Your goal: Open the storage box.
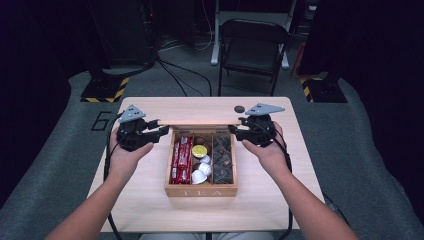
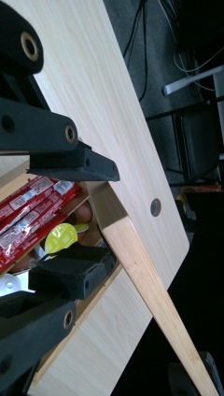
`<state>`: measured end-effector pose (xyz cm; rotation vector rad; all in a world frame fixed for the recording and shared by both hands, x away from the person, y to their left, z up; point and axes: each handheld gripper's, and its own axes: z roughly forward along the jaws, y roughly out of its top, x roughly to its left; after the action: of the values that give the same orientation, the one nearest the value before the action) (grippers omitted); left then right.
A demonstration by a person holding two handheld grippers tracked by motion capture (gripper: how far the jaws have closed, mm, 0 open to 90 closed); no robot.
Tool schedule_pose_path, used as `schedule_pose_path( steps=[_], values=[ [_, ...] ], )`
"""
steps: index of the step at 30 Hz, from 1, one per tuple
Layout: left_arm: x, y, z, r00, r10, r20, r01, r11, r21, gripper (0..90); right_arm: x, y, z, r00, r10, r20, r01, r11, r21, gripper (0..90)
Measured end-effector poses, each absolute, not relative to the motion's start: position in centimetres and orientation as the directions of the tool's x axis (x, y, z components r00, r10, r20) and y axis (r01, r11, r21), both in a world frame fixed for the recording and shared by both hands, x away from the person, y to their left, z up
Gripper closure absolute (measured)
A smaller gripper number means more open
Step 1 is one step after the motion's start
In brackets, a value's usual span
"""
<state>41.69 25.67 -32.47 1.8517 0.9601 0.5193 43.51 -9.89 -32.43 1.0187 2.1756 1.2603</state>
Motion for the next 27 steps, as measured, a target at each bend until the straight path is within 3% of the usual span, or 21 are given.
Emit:
schedule_pose_path(
  steps=[8,27],
  values=[
    [42.6,25.8,-32.1,0.599,0.798,-0.063,0.39,-0.222,0.894,56.3,44.4,-9.6,-32.1,-0.626,0.779,-0.039,0.36,0.334,0.871,55.2],
    [44.8,25.7,-32.3,0.585,0.809,-0.052,0.357,-0.2,0.912,58.3,46.1,-9.7,-32.1,-0.611,0.792,0.006,0.361,0.272,0.892,54.9]
  ],
)
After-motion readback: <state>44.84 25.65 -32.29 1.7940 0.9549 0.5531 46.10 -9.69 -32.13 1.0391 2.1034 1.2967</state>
